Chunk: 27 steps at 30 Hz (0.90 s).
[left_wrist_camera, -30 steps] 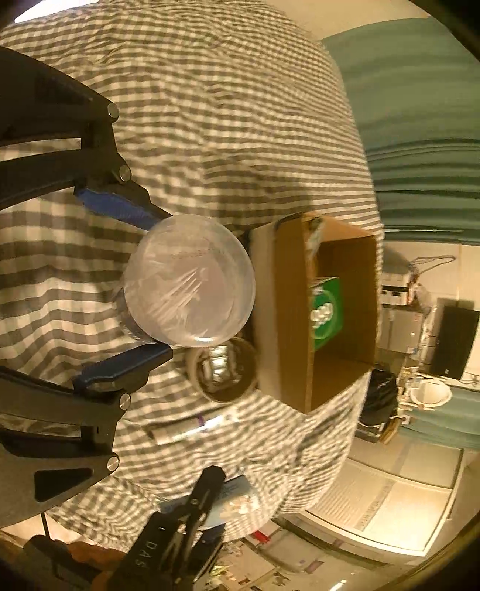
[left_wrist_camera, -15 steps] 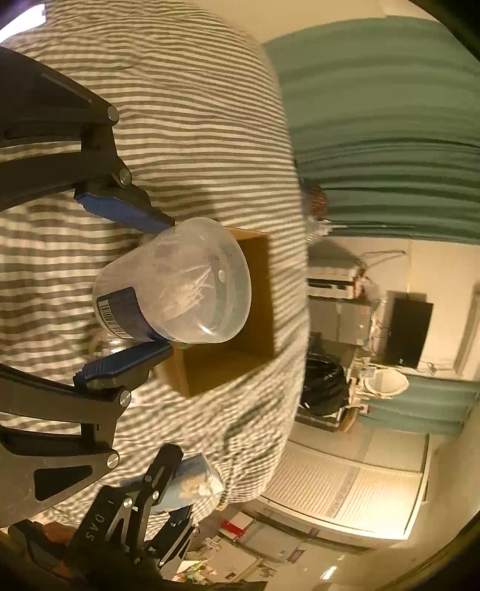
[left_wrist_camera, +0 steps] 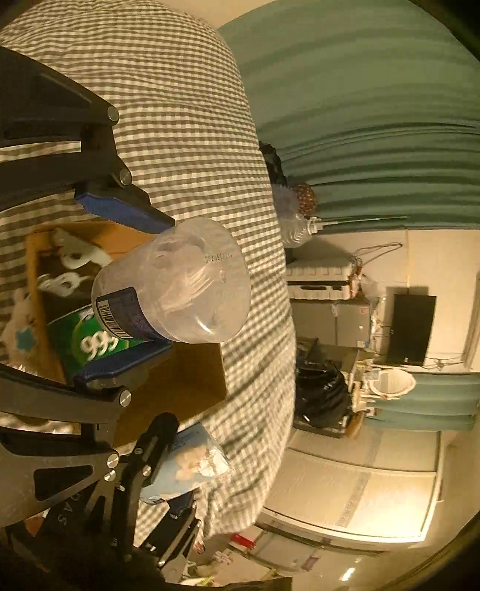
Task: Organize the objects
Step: 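Lift both items over the cardboard box and release them inside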
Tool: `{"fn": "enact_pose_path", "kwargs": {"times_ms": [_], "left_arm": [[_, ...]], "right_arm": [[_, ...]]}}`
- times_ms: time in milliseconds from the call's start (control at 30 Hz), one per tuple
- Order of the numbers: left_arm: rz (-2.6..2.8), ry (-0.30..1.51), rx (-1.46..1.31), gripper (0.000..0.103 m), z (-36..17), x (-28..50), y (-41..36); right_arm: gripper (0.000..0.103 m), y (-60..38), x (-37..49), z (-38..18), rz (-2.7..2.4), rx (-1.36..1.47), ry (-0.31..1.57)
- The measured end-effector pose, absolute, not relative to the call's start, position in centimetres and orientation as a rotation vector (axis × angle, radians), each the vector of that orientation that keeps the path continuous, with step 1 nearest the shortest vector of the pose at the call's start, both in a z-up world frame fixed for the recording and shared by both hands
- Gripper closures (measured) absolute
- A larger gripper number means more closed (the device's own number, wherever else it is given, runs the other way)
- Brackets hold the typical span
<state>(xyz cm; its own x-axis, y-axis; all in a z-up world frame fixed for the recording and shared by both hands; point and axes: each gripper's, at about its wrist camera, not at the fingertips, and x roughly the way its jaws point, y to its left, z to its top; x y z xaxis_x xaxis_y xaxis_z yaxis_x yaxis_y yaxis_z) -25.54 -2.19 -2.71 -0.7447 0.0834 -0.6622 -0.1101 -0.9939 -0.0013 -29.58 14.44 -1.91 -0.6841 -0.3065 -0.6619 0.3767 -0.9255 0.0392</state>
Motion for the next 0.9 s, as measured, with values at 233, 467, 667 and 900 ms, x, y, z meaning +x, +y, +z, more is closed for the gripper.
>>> {"fn": "enact_pose_path", "kwargs": {"times_ms": [233, 467, 667, 900], "left_arm": [[2.812, 0.02, -1.177, 0.041, -6.6, -28.6, -2.2], [2.82, 0.014, -1.189, 0.04, -6.2, -28.0, -1.4], [2.872, 0.058, -1.119, 0.024, -1.9, -24.2, -1.7], [2.919, 0.03, -0.984, 0.011, 3.7, -17.8, -2.2]], "right_arm": [[0.049, 14.9, -31.8, -4.5, -2.564, 1.019, 0.118], [0.013, 16.2, -30.0, -2.7, -2.593, 0.961, 0.084], [0.012, 17.1, -26.5, 1.9, -2.643, 0.884, 0.112], [0.011, 18.3, -20.0, 7.5, -2.703, 0.775, 0.163]]}}
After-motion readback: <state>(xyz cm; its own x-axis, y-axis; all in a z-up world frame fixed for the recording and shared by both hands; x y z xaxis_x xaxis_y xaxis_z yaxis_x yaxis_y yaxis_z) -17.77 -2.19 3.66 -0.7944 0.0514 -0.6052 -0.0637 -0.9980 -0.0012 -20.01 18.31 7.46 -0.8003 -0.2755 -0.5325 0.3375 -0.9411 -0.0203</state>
